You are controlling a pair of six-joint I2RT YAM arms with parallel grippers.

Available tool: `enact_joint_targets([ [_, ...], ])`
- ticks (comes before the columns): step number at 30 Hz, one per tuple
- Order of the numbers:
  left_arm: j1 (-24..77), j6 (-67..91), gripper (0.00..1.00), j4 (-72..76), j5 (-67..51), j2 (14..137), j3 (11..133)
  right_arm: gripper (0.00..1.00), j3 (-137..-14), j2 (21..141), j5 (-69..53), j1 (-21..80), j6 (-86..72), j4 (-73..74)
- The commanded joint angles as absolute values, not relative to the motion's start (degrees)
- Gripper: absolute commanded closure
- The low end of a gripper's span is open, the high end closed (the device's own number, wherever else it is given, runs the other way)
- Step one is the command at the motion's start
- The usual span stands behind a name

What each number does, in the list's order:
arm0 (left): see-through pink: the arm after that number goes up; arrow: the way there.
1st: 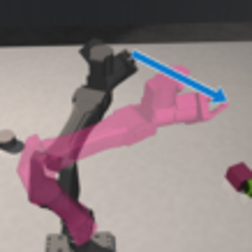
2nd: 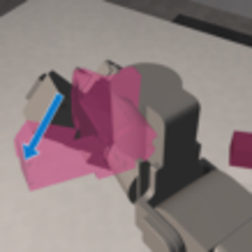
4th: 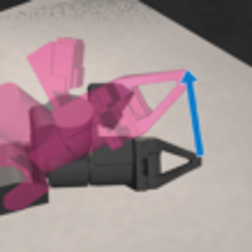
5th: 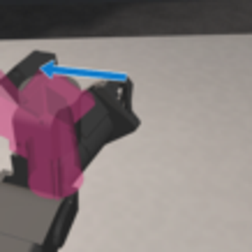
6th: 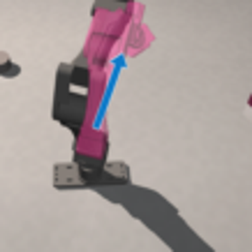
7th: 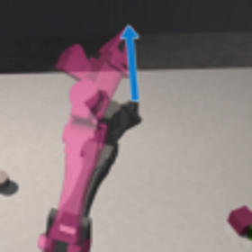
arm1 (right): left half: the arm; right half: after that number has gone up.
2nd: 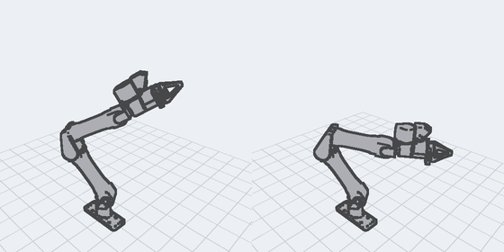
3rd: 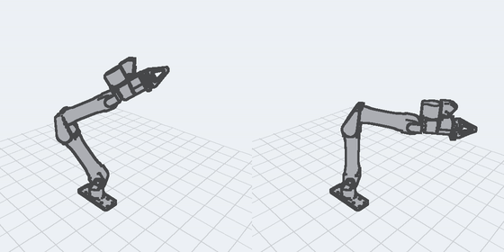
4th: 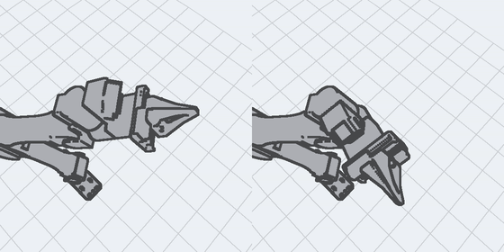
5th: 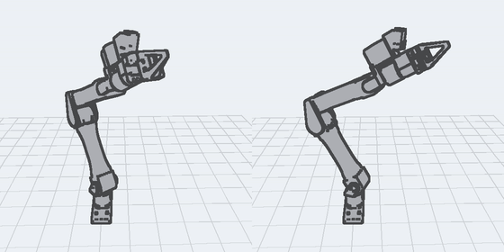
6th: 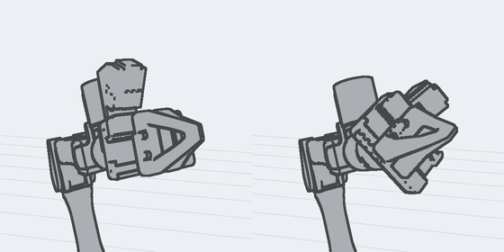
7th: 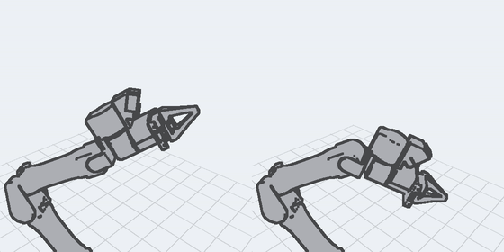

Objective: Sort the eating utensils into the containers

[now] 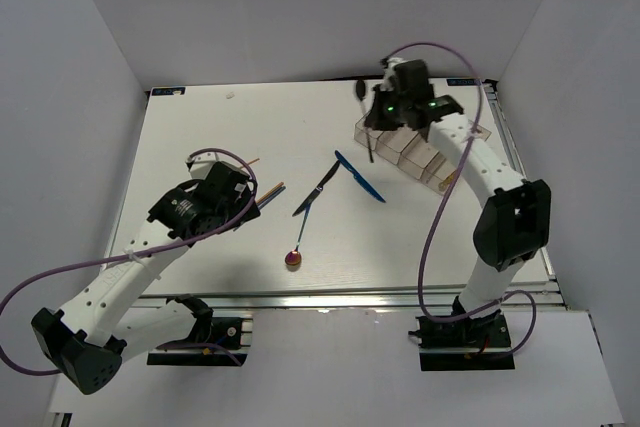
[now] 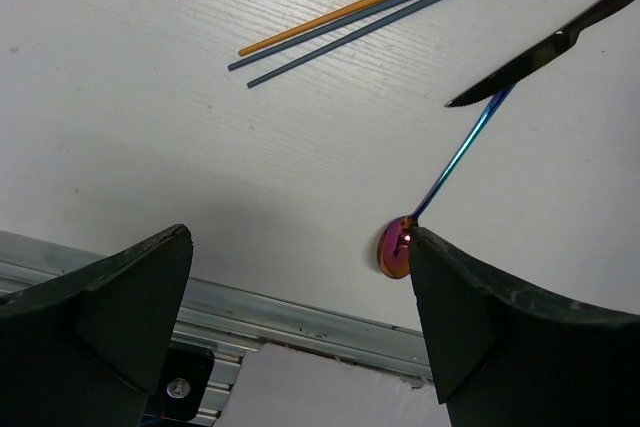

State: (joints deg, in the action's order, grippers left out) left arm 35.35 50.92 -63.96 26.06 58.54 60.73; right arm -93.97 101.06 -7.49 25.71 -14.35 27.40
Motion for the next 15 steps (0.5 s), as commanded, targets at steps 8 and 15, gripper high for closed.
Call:
enact_joint_targets([
  [8,35.33,50.8,0.02,-63.81,25.93,58.88,61.78,1.0,-99.39,109.59,3.95,6.77,-37.53,31.82],
  [15,35.33,50.97,0.02,-64.42,26.46,59.24,62.05,1.0,-101.34,114.87,6.42,3.87,-40.25,32.79],
])
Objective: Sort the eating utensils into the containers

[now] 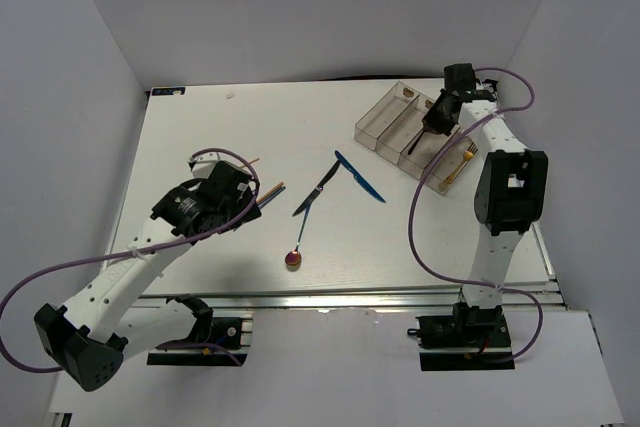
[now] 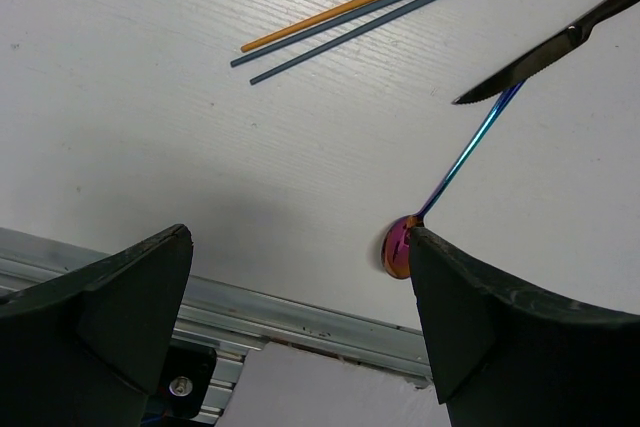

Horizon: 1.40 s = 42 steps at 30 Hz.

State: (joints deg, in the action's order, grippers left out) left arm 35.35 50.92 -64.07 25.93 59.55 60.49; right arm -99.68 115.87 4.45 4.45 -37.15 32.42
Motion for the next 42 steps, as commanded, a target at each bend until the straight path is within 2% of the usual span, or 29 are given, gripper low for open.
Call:
enact_joint_targets([
  [1,35.33,50.89,0.02,-64.42,26.46,59.33,61.88,1.0,-100.73,115.22,6.5,3.61,-40.43,32.26],
  [12,35.33,51.15,0.02,-62.93,25.67,60.9,60.65,1.0,-98.89,116.99,5.98,2.72,-39.2,32.0],
  [13,35.33,51.07,0.02,-62.49,25.58,61.08,60.56,0.96,-97.92,116.46,6.32,2.64,-38.85,31.12],
  [14,35.33,50.98,0.02,-62.14,25.4,61.17,60.47,0.86,-97.91,116.54,6.5,2.46,-38.67,31.37],
  [15,35.33,50.8,0.02,-61.88,25.31,61.26,60.12,0.72,-98.35,116.63,6.94,2.29,-38.41,31.99],
  [16,35.33,50.71,0.02,-61.61,24.96,61.43,59.86,0.39,-99.65,116.46,6.77,2.29,-37.1,31.99],
  [17,35.33,50.71,0.02,-61.18,24.79,61.61,59.77,0.29,-101.06,116.28,6.85,2.29,-36.31,32.69],
  [21,35.33,50.53,0.02,-61.69,26.88,62.66,60.64,0.26,-103.36,111.9,4.95,6.66,-27.81,34.54],
  [22,35.33,51.15,0.02,-62.92,28.81,62.75,61.69,0.24,-101.62,110.32,3.36,12.16,-20.29,33.84],
  [23,35.33,52.37,0.02,-65.19,31.79,63.54,62.66,0.22,-100.73,108.56,8.13,16.65,-17.52,35.93],
  [25,35.25,56.59,0.02,-69.77,39.07,62.68,67.83,0.11,-91.98,102.77,14.02,32.27,-21.41,36.22],
  [26,35.33,55.91,0.02,-69.52,39.63,61.97,69.24,0.11,-90.45,101.79,17.28,38.26,-29.02,37.78],
  [30,35.33,54.85,0.02,-70.22,40.25,61.09,70.83,0.11,-91.05,104.39,25.63,48.91,-38.11,39.72],
  [34,35.24,53.27,0.02,-71.36,40.52,60.21,72.59,0.11,-100.43,112.66,31.1,57.29,-46.81,51.11],
  [38,35.33,52.38,0.02,-72.68,40.34,59.33,73.83,0.11,-102.93,119.35,31.38,62.74,-57.37,56.95],
  [42,35.33,51.33,0.02,-72.95,38.68,57.48,73.3,0.19,-95.29,119.09,25.6,64.77,-58.54,47.42],
])
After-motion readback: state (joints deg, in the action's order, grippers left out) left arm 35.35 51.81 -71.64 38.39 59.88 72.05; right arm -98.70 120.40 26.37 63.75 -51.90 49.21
